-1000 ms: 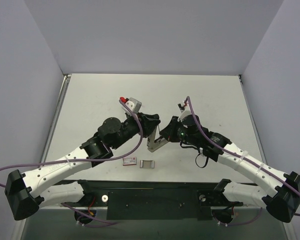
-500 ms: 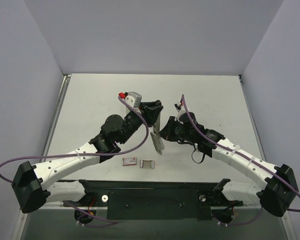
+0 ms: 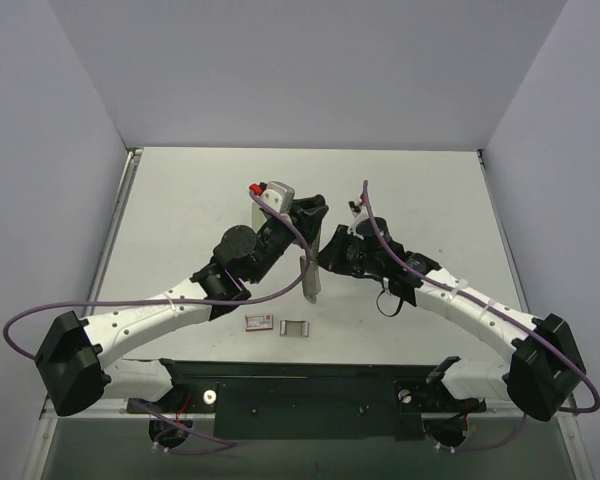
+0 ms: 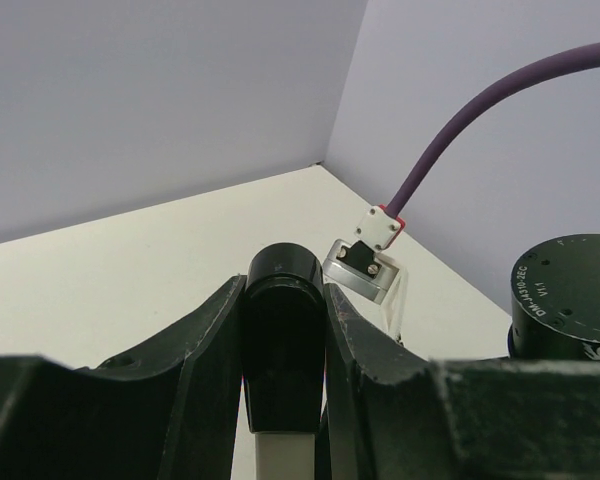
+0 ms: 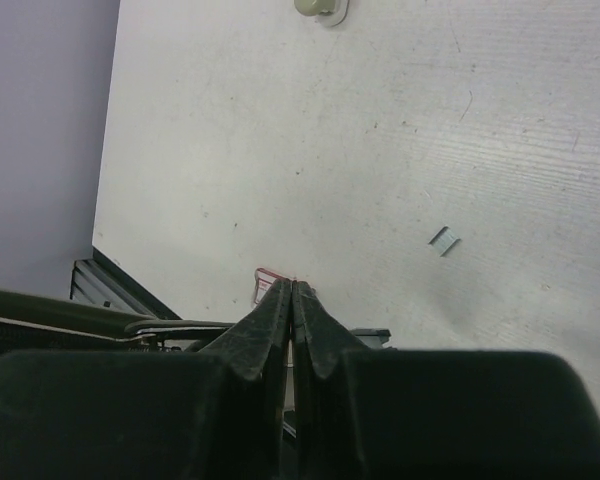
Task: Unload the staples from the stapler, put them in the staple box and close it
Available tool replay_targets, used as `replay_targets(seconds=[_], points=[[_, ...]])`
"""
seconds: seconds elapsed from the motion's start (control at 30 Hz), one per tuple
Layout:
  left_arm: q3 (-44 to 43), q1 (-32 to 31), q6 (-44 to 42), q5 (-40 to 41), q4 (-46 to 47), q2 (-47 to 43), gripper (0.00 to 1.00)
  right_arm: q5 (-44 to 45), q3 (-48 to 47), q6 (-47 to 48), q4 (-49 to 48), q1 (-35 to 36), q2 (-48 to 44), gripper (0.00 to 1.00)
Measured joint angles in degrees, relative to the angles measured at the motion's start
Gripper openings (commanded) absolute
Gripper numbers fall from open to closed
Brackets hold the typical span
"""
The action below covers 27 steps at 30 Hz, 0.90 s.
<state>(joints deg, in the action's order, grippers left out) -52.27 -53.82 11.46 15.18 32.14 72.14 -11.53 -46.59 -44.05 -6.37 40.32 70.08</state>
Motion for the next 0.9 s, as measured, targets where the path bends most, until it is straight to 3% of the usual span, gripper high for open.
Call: replay_targets(seconds=[0.5, 0.9], points=[[-1.4, 2.3, -8.0, 3.0, 2.0, 5.7, 0.00, -6.9, 0.1, -6.7, -14.9, -2.4, 13.6, 0.00], [-4.3, 5.6, -9.2, 2.5, 3.6, 14.2, 0.00, -13.1, 0.1, -11.0, -23.9, -5.8, 22.4, 0.00]])
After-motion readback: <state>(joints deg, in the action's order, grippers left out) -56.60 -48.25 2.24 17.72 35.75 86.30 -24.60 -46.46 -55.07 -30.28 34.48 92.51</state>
